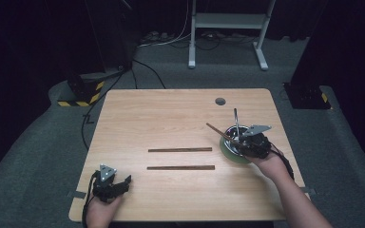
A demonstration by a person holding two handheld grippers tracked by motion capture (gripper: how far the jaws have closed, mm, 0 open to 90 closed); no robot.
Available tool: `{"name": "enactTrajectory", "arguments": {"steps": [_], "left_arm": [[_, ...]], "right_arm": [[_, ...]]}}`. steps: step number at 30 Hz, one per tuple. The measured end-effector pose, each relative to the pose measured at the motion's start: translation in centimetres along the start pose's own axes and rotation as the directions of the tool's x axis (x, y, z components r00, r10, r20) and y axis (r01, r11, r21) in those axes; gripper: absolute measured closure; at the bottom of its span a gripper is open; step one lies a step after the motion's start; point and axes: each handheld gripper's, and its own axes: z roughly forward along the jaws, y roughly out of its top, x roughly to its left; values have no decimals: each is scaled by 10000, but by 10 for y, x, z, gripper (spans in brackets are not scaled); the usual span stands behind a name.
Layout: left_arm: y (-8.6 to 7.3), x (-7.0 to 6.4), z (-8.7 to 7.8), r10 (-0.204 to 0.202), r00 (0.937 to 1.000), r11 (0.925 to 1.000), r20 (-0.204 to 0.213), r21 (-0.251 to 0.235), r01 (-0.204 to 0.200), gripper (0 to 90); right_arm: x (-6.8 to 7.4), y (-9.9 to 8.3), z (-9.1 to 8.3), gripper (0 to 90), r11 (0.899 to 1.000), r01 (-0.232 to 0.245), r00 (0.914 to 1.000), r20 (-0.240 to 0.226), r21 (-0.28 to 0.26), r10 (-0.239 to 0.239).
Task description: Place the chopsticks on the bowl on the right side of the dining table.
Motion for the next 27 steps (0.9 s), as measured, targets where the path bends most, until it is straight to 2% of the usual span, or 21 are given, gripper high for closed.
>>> {"name": "enactTrajectory", "arguments": {"steps": [1, 8, 13, 17, 21, 27], "left_arm": [[0, 0, 0, -2, 10000, 10000, -1, -3, 2, 275], [0, -1, 0, -64, 10000, 10000, 18, -37, 64, 275], [0, 0, 0, -45, 10000, 10000, 9, -7, 45, 277], [0, 0, 0, -35, 10000, 10000, 27, -9, 35, 278], [0, 0, 0, -53, 10000, 10000, 12, -5, 53, 278], [0, 0, 0, -51, 10000, 10000, 10, -6, 51, 279]], "right_arm": [[1, 2, 1, 607, 9998, 154, 9999, 23, 119, -155], [5, 9, 3, 637, 9990, 417, 9990, 133, 184, -419], [3, 9, 6, 674, 9993, 298, 9994, 162, 217, -302], [2, 9, 7, 710, 9990, 306, 9995, -45, 335, -305], [4, 9, 7, 762, 9978, 519, 9986, -100, 415, -515], [5, 9, 7, 769, 9975, 557, 9984, -146, 445, -551]]}}
